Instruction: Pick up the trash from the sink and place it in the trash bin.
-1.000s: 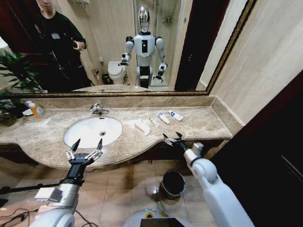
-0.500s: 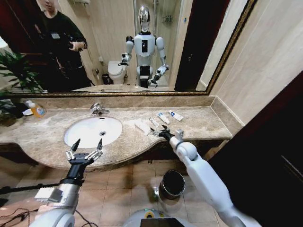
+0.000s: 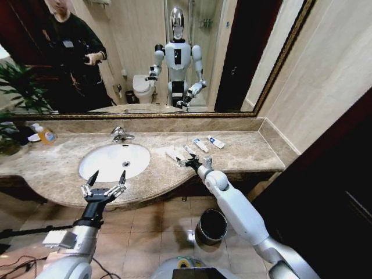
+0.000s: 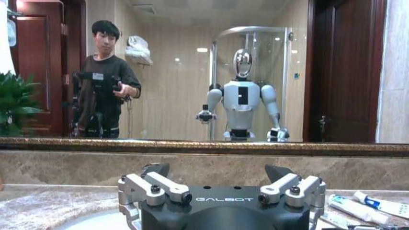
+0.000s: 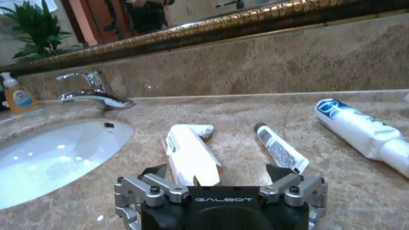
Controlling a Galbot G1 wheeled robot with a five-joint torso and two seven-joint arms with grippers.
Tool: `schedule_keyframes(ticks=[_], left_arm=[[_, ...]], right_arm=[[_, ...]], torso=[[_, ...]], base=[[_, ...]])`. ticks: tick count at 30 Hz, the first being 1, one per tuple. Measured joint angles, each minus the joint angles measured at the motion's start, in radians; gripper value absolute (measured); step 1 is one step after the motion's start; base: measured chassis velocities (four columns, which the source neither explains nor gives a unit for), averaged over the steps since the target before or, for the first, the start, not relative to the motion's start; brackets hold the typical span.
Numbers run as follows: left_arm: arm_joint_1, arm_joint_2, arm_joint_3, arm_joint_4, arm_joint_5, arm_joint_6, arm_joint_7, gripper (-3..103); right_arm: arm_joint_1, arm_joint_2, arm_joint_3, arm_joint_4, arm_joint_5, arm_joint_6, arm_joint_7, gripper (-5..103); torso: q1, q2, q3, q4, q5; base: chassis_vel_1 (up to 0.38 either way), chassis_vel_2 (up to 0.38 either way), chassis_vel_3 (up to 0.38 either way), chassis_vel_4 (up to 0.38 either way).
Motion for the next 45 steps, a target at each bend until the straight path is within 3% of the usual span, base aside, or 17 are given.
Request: schedule_keyframes(ticks=[1, 3, 5, 11, 14, 19, 26, 29, 38, 45], left_arm=[[0.0, 0.0, 0.0, 0.0, 0.0, 0.0, 0.0, 100], [0.0, 0.0, 0.0, 0.0, 0.0, 0.0, 0.0, 100], [0.0, 0.0, 0.0, 0.0, 0.0, 0.0, 0.0, 100], [0.0, 0.0, 0.0, 0.0, 0.0, 0.0, 0.0, 100], [0.0, 0.0, 0.0, 0.0, 0.0, 0.0, 0.0, 100], [0.0, 0.0, 0.0, 0.0, 0.0, 0.0, 0.0, 100], [0.0, 0.0, 0.0, 0.0, 0.0, 0.0, 0.0, 100], [0.0, 0.0, 0.0, 0.0, 0.0, 0.0, 0.0, 100], [0.0, 0.0, 0.0, 0.0, 0.0, 0.0, 0.0, 100], [0.0, 0.0, 0.0, 0.0, 0.0, 0.0, 0.0, 100]], right_arm=[[-0.001, -0.001, -0.001, 0.0, 0.001, 0.0, 0.0, 103], [-0.004, -0.002, -0.003, -0.001, 0.004, 0.007, 0.0, 94], [-0.005, -0.003, -0.005, -0.003, 0.004, 0.014, 0.0, 94], [-0.011, -0.004, -0.016, -0.002, 0.004, 0.025, -0.006, 66], [-0.013, -0.004, -0.02, -0.002, 0.002, 0.033, -0.013, 61], [-0.018, -0.002, -0.029, 0.002, -0.01, 0.059, -0.013, 39], [-0.03, -0.003, -0.032, 0.016, -0.024, 0.078, -0.01, 18], [-0.038, -0.007, -0.024, 0.025, -0.027, 0.082, -0.009, 3], [-0.059, -0.031, -0.001, 0.081, -0.028, 0.094, 0.016, 0], [-0.149, -0.089, 0.091, 0.247, -0.001, 0.086, 0.05, 0]], torso=[[0.0, 0.0, 0.0, 0.0, 0.0], [0.0, 0.0, 0.0, -0.0001, 0.0], [0.0, 0.0, 0.0, 0.0, 0.0], [0.0, 0.0, 0.0, 0.0, 0.0], [0.0, 0.0, 0.0, 0.0, 0.0001], [0.0, 0.0, 0.0, 0.0, 0.0001], [0.0, 0.0, 0.0, 0.0, 0.0001], [0.0, 0.0, 0.0, 0.0, 0.0002], [0.0, 0.0, 0.0, 0.0, 0.0003], [0.0, 0.0, 0.0, 0.0001, 0.0004]], base=[[0.0, 0.0, 0.0, 0.0], [0.0, 0.0, 0.0, 0.0], [0.0, 0.0, 0.0, 0.0], [0.0, 0.0, 0.0, 0.0], [0.0, 0.0, 0.0, 0.0], [0.0, 0.0, 0.0, 0.0], [0.0, 0.0, 0.0, 0.0], [0.0, 0.0, 0.0, 0.0], [0.0, 0.0, 0.0, 0.0], [0.0, 0.0, 0.0, 0.0]])
